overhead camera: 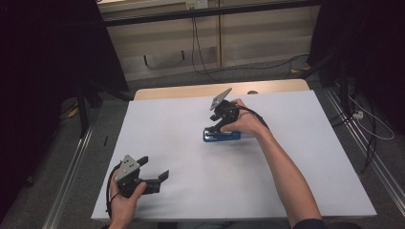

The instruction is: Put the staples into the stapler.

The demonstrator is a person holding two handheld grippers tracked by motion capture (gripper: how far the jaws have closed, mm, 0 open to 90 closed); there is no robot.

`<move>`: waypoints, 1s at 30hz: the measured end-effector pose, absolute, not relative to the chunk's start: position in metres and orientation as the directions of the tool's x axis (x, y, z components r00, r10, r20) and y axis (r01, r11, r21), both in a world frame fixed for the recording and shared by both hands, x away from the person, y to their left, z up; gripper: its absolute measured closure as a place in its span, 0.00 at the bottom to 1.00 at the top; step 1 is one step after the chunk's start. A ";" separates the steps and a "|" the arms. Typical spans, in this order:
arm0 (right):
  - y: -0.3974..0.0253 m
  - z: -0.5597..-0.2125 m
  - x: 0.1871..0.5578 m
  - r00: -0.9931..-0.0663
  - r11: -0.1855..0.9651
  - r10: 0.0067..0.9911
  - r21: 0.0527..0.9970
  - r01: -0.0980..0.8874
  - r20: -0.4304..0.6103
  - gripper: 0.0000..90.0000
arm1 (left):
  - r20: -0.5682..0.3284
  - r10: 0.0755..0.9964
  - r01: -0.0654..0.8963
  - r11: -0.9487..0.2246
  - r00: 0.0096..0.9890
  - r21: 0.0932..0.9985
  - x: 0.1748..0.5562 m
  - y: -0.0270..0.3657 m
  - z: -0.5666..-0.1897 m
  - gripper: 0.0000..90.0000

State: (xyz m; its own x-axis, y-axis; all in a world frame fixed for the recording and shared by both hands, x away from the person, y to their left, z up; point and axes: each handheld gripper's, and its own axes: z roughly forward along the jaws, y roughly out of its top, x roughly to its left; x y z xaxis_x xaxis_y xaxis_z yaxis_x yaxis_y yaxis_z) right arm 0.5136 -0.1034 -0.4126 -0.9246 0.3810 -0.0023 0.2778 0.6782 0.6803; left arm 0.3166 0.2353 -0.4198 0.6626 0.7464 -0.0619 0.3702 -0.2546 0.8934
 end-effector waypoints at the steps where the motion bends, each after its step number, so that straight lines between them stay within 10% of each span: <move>1: -0.104 -0.413 0.513 -0.922 0.674 0.387 0.681 0.285 0.003 0.40 | -0.062 0.746 0.370 -0.254 0.663 0.894 0.317 0.235 -0.420 0.06; 11: -0.112 -0.409 0.510 -0.874 0.600 0.486 0.717 0.355 0.026 0.15 | -0.065 0.748 0.373 -0.251 0.660 0.893 0.317 0.236 -0.420 0.06; 30: -0.139 -0.406 0.497 -0.777 0.448 0.625 0.782 0.434 0.073 0.11 | -0.061 0.750 0.375 -0.257 0.659 0.891 0.318 0.235 -0.420 0.06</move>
State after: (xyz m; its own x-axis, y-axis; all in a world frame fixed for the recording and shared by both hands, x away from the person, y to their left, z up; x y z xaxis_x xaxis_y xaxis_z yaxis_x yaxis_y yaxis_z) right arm 0.4970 -0.1390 -0.4061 -0.7770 0.6252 0.0734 0.4340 0.4476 0.7818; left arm 0.3175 0.2355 -0.4198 0.6590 0.7497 -0.0610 0.3750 -0.2571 0.8906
